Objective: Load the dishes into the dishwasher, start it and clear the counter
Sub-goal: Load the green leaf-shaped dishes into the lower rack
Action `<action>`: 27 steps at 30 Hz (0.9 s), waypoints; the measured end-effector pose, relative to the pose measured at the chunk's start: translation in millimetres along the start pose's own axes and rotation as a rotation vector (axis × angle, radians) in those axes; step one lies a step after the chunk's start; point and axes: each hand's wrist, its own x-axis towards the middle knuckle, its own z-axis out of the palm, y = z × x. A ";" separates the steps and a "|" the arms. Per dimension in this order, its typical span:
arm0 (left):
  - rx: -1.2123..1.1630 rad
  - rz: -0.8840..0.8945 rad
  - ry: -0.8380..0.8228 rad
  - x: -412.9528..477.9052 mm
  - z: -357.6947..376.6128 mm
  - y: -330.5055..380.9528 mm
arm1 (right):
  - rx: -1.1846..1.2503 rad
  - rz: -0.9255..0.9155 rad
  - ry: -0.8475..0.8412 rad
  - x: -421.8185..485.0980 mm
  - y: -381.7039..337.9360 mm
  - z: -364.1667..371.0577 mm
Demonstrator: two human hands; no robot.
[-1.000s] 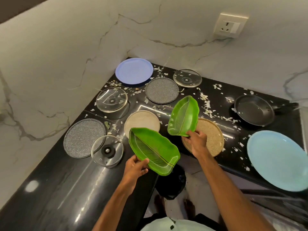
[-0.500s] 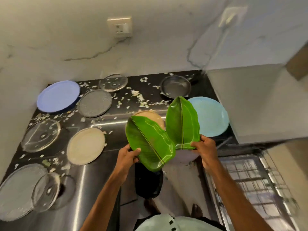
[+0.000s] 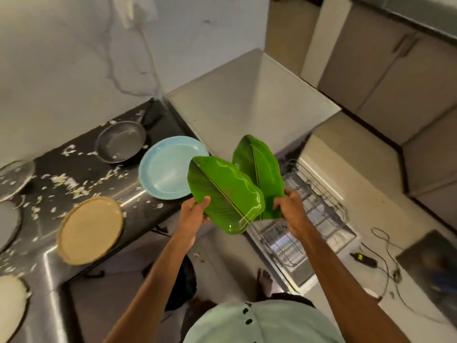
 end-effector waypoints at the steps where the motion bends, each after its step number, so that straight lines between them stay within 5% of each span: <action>1: 0.022 0.007 -0.026 4.5 20.3 2.2 | 0.023 0.014 0.026 6.0 0.7 -15.7; 12: 0.221 -0.105 -0.312 78.9 176.6 -7.2 | 0.277 0.188 0.280 60.0 37.2 -121.1; 27: 0.437 -0.338 -0.382 236.7 290.1 -151.8 | -0.006 0.536 0.835 219.9 235.4 -162.9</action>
